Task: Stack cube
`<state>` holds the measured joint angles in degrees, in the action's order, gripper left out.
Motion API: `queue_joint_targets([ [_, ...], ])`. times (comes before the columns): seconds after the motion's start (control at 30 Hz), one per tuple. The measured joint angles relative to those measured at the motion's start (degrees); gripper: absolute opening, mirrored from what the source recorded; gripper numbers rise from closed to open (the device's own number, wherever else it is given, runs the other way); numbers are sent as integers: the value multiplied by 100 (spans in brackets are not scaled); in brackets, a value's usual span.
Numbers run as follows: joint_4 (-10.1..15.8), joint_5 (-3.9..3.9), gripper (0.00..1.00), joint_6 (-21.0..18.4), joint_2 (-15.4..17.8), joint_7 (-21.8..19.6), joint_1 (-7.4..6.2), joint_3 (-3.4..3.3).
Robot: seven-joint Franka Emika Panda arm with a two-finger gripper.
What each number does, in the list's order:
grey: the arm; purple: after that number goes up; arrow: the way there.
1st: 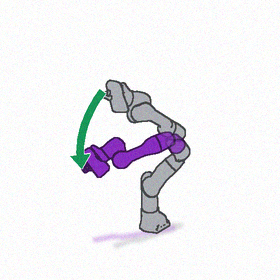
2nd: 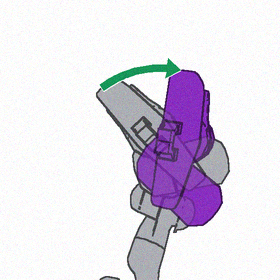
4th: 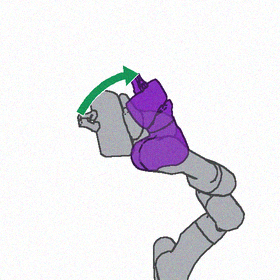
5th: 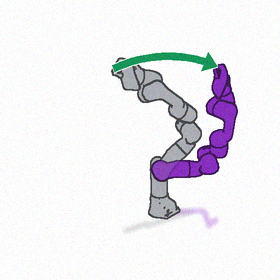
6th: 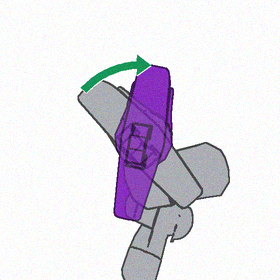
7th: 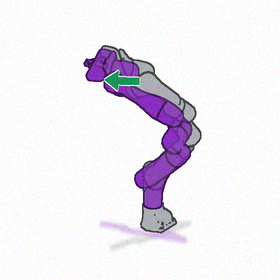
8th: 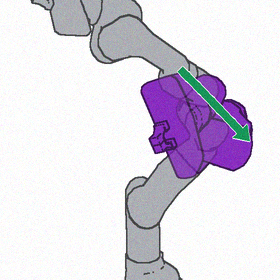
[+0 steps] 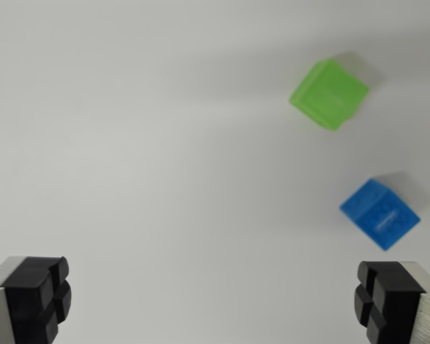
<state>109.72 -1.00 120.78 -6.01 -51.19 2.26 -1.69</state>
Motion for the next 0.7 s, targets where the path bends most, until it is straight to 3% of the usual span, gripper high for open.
queue_joint_targets([
  [0.7,63,-1,100,416,-459,-441,72,-147],
])
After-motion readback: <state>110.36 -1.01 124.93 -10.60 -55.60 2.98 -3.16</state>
